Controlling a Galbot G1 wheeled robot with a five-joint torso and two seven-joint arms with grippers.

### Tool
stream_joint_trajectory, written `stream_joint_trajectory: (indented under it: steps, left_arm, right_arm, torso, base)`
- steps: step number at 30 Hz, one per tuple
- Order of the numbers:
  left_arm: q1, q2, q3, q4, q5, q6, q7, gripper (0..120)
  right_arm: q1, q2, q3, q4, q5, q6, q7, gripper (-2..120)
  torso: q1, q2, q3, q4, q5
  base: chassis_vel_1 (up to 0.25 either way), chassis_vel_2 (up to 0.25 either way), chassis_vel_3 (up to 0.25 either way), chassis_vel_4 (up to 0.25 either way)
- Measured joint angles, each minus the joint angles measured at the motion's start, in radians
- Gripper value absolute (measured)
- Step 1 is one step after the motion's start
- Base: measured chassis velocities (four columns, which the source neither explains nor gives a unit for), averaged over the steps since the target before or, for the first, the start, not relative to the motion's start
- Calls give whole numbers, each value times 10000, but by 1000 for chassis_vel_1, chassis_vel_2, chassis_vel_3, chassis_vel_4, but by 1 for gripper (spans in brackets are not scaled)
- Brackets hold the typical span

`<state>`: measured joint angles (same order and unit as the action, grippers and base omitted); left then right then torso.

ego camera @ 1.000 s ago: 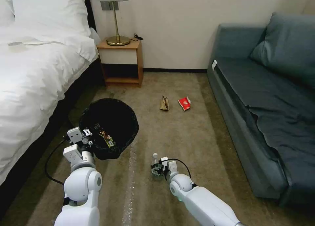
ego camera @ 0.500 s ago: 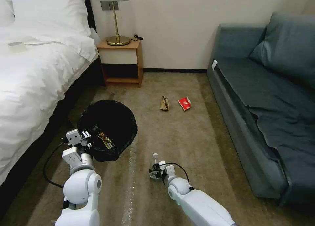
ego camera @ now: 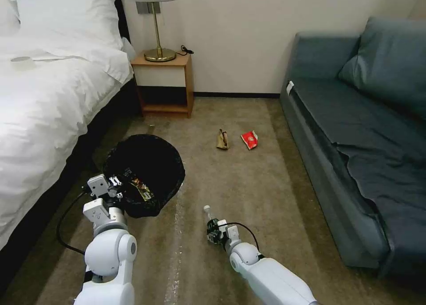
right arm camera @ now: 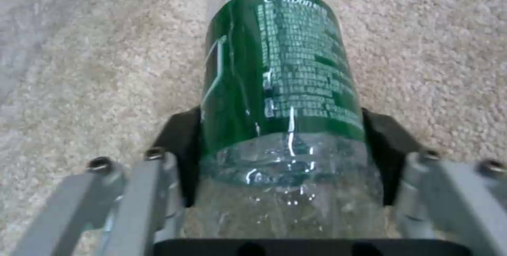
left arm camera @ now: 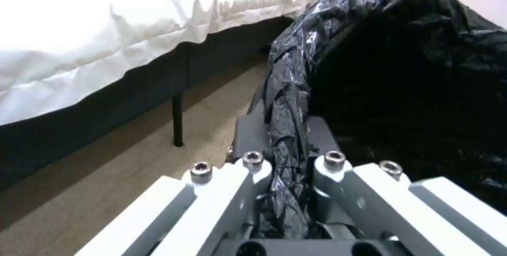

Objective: Pick up the trash bin, then pick up the garbage on the floor and place it into the trash bin.

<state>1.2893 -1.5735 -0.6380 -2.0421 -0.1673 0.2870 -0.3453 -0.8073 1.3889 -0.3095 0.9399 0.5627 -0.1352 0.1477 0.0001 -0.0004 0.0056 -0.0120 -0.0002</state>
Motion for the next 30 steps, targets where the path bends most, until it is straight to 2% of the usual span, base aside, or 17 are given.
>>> stream_joint_trajectory:
  steps: [4, 10, 18, 23, 24, 30]
  left_arm:
    - [-30, 6, -16, 73, 0, -13, -5, 4]
    - [-85, 12, -9, 91, -21, -15, -10, 4]
    - [-308, 98, 60, 243, -196, -10, -64, 4]
    - [-493, 134, 147, 462, -350, -5, -99, 4]
    - [-555, 175, 175, 585, -437, -4, -111, 4]
    - [-784, 230, 223, 811, -535, 1, -116, 4]
  right_arm:
    - [-22, -19, 52, 55, -32, 46, 14, 40]
    - [-64, -29, 213, 164, -114, 156, 73, 28]
    - [-1, -68, 1376, 1101, -237, 358, 293, 25]
    - [516, -132, 2277, 1830, -1316, 1166, 362, 25]
    - [831, -126, 2647, 2163, -1914, 1586, 367, 25]
    - [1329, -107, 2943, 3469, -2494, 1988, 354, 25]
  torso:
    - [0, 0, 0, 0, 0]
    - [0, 0, 1, 0, 0]
    - [0, 0, 1, 0, 2]
    - [0, 0, 1, -2, 0]
    - [0, 0, 1, -1, -1]
    - [-1, 0, 1, 0, 0]
  base:
    - [0, 0, 0, 0]
    - [0, 0, 0, 0]
    - [0, 0, 0, 0]
    - [0, 0, 0, 0]
    - [0, 0, 0, 0]
    - [0, 0, 0, 0]
